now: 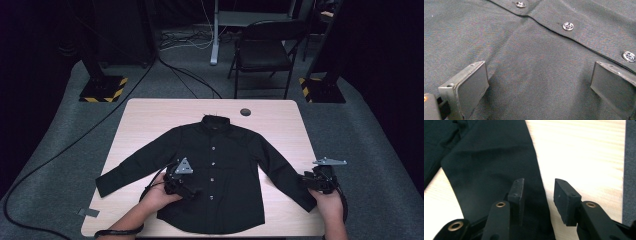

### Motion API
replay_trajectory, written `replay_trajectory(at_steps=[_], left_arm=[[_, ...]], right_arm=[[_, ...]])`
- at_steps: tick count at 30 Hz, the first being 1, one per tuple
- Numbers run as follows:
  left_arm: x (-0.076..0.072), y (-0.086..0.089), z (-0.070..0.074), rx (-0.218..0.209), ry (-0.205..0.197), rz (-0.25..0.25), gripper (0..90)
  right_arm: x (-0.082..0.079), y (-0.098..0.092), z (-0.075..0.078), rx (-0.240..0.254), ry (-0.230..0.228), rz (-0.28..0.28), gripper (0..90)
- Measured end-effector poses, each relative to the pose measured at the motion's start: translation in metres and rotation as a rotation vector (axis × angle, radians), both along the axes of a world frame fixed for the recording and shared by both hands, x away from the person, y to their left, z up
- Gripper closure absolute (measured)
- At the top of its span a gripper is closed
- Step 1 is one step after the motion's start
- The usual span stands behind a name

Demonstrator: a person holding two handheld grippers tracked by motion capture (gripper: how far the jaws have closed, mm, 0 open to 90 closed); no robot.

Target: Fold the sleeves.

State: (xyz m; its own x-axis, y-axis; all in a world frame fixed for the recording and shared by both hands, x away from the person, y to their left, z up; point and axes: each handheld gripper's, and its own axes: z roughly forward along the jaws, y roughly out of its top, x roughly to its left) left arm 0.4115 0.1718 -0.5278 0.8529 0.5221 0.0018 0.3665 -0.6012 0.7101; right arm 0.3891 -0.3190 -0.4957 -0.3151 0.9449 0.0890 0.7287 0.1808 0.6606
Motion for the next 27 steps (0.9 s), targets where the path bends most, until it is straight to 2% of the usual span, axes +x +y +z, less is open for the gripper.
replay_trajectory(at_steps=[8, 13, 16, 27], left_arm=[[0.0, 0.0, 0.0, 0.001, 0.0, 0.0, 1.2], [0.0, 0.0, 0.0, 0.0, 0.0, 0.0, 1.2], [0.0, 0.0, 0.0, 0.0, 0.0, 0.0, 1.2], [0.0, 0.0, 0.0, 0.0, 0.0, 0.0, 1.2]], right_arm=[[-0.0016, -0.0041, -0.0019, -0.015, 0.023, -0.022, 63.4], [-0.0015, -0.0017, -0.0039, -0.055, 0.041, -0.01, 65.2], [-0.0012, -0.0021, -0.0061, -0.064, 0.053, -0.015, 66.0], [-0.0018, -0.0037, -0.0076, -0.026, 0.062, 0.003, 87.6]])
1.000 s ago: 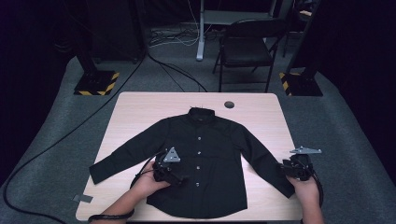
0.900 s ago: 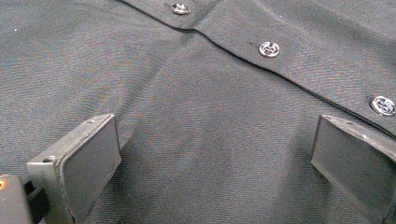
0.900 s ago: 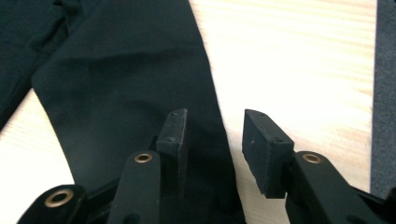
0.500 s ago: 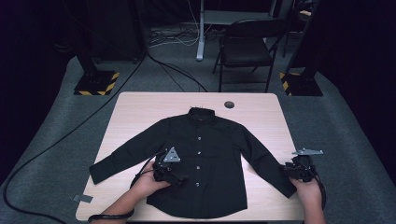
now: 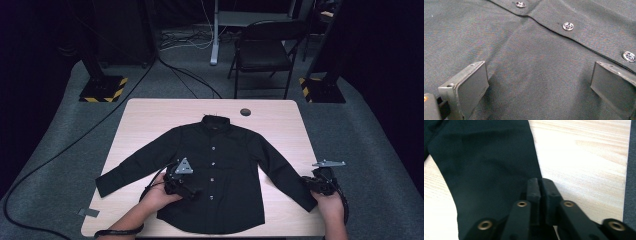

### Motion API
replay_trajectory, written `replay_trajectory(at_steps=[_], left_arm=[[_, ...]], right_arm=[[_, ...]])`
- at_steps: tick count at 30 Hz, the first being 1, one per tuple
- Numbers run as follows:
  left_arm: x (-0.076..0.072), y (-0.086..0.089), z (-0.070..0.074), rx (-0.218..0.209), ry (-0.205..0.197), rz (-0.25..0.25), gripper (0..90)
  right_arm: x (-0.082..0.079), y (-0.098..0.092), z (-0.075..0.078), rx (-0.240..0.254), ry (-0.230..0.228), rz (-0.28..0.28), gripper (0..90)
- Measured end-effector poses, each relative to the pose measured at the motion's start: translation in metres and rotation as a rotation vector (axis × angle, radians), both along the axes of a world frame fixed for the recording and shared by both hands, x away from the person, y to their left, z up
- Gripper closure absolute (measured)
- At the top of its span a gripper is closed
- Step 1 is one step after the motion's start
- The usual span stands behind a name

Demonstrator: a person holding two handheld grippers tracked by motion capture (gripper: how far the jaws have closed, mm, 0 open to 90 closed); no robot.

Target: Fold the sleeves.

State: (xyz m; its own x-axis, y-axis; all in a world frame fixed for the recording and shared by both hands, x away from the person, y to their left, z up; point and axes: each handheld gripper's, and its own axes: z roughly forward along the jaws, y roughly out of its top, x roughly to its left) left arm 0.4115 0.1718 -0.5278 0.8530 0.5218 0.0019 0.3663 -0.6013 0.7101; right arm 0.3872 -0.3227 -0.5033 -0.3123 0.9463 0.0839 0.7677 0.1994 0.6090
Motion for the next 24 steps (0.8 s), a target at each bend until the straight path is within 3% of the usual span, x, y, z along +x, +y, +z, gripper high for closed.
replay_trajectory(at_steps=[10, 17, 24], left_arm=[[0.0, 0.0, 0.0, 0.001, 0.001, 0.0, 1.2], [0.0, 0.0, 0.0, 0.0, 0.001, 0.0, 1.2], [0.0, 0.0, 0.0, 0.001, 0.0, -0.001, 1.2]], right_arm=[[-0.002, -0.005, 0.004, 0.044, -0.016, -0.019, 90.0], [-0.006, -0.003, 0.021, 0.09, -0.081, -0.014, 90.0], [-0.008, 0.009, 0.036, 0.085, -0.13, 0.021, 90.0]])
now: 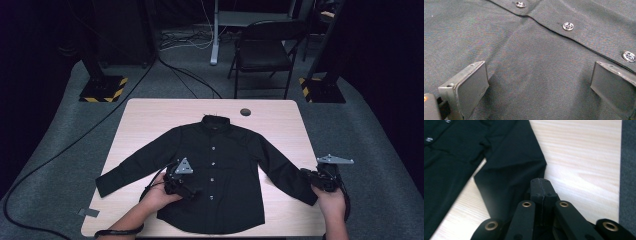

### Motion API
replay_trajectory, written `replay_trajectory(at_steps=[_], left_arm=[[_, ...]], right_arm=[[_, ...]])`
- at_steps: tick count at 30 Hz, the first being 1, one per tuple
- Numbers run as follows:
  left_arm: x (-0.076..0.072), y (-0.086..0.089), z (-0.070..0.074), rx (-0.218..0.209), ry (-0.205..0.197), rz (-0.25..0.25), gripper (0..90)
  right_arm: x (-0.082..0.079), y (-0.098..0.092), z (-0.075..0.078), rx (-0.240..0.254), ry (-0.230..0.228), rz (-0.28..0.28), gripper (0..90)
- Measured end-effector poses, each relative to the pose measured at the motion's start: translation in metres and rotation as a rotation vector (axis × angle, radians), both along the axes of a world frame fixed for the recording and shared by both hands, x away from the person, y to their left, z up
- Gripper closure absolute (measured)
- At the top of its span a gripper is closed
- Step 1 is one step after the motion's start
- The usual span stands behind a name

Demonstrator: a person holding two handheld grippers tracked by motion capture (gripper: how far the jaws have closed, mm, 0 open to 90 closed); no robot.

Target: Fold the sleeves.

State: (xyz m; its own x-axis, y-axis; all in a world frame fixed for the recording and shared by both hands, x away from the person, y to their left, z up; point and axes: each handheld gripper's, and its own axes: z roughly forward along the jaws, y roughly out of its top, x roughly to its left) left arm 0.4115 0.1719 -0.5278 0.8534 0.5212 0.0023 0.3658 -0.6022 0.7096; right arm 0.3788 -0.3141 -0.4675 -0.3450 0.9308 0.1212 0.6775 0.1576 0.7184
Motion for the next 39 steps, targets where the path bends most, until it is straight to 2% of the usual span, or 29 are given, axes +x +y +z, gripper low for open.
replay_trajectory(at_steps=[12, 25, 33, 39], left_arm=[[0.0, 0.0, 0.0, -0.001, 0.0, 0.001, 1.1], [0.0, 0.0, 0.0, -0.001, 0.0, -0.001, 1.1], [0.0, 0.0, 0.0, 0.0, 0.0, -0.001, 1.2], [0.0, 0.0, 0.0, 0.0, -0.001, -0.001, 1.2]], right_arm=[[-0.002, 0.022, 0.011, -0.003, -0.03, 0.08, 90.0], [-0.009, 0.036, 0.029, 0.015, -0.102, 0.137, 90.0], [-0.01, 0.05, 0.035, 0.032, -0.118, 0.191, 90.0], [-0.01, 0.06, 0.035, 0.024, -0.12, 0.227, 90.0]])
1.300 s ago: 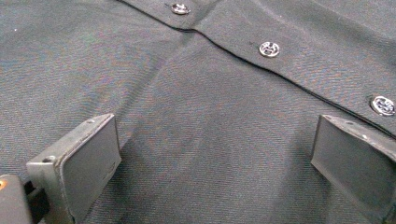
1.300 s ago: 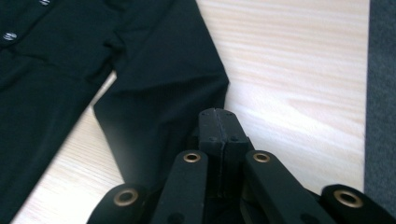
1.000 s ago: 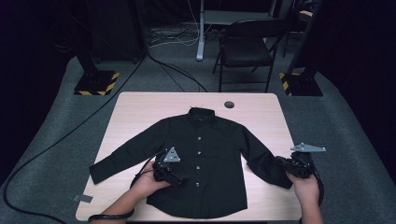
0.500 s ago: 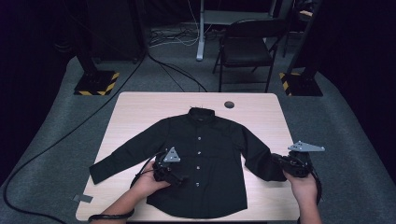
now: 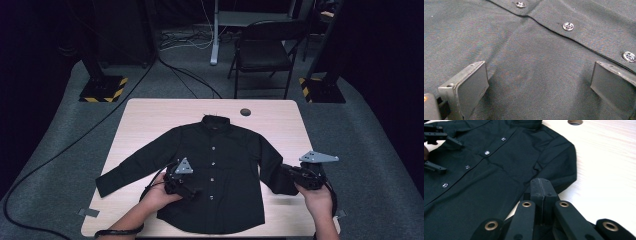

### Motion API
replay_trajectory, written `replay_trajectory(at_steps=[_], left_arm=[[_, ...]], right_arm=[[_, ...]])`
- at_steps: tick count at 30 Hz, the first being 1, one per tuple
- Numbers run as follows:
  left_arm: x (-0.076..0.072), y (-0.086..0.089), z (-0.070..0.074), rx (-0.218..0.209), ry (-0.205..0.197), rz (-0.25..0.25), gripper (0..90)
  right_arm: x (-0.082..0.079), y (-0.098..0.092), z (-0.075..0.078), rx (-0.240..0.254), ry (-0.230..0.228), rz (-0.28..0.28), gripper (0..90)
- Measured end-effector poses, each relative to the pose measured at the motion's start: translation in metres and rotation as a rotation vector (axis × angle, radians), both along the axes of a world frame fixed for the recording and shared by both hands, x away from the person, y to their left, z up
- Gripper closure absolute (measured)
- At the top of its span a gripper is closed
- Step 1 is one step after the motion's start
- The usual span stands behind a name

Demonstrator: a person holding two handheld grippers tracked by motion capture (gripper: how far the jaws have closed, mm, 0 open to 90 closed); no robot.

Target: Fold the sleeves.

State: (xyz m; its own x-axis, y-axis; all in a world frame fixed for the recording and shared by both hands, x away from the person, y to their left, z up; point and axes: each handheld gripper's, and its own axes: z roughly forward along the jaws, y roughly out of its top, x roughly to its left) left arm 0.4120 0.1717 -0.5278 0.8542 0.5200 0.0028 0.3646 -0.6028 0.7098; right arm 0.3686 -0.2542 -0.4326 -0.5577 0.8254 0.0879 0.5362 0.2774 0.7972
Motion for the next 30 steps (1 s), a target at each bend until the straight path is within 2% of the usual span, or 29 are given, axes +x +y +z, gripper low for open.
replay_trajectory(at_steps=[7, 8, 24, 30], left_arm=[[0.0, 0.0, 0.0, 0.0, 0.0, 0.0, 1.2], [0.0, 0.0, 0.0, 0.0, 0.0, 0.0, 1.1], [0.0, 0.0, 0.0, 0.0, 0.0, 0.0, 1.2], [0.0, 0.0, 0.0, 0.0, 0.0, 0.0, 1.2]], right_arm=[[0.001, 0.012, -0.001, 0.002, 0.004, 0.05, 90.0], [0.001, 0.016, -0.001, -0.003, 0.004, 0.07, 90.0], [0.003, 0.041, -0.006, 0.014, 0.029, 0.165, 90.0], [0.003, 0.047, -0.008, 0.018, 0.042, 0.182, 90.0]])
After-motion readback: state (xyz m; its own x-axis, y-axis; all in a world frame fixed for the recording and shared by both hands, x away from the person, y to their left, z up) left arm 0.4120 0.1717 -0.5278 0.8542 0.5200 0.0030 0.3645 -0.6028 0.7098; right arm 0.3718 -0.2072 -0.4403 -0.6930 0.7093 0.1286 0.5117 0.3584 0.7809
